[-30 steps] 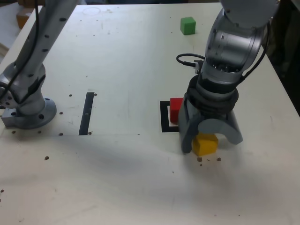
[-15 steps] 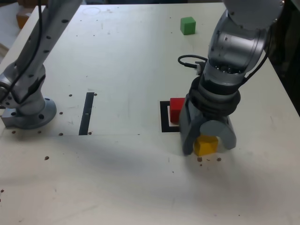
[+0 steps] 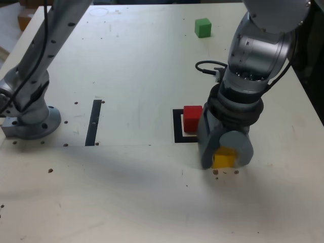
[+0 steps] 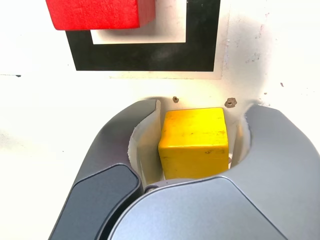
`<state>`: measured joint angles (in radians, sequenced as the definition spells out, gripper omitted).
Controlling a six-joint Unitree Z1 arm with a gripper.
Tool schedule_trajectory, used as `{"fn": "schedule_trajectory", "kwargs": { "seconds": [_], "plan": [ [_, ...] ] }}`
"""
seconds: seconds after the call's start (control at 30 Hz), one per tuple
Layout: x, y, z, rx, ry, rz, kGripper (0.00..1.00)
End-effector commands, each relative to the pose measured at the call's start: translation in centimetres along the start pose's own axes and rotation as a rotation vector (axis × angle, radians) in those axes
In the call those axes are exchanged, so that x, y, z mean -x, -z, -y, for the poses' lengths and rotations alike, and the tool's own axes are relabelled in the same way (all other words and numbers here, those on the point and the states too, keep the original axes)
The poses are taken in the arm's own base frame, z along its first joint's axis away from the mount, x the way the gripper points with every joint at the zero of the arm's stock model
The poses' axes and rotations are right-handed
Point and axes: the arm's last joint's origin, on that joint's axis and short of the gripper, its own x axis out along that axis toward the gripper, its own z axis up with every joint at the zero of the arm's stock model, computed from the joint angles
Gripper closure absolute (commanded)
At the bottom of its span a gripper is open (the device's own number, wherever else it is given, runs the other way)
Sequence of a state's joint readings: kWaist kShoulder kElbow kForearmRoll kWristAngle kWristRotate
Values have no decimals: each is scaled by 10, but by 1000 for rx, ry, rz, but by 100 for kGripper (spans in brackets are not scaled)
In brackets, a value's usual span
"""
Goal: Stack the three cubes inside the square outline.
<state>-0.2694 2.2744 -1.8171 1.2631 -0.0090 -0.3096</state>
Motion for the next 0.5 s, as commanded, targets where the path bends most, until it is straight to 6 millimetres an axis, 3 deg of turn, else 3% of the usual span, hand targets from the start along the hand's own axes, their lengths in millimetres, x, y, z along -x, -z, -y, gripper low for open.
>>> {"fn": "schedule_trajectory", "kwargs": {
  "seconds": [0.0, 0.2, 0.47],
  "plan": [
    [1, -1, 0, 0, 4, 1, 67],
    [15, 4, -1, -6, 8, 6, 72],
    [59, 33, -11, -43, 9, 57, 78]
  ]
}}
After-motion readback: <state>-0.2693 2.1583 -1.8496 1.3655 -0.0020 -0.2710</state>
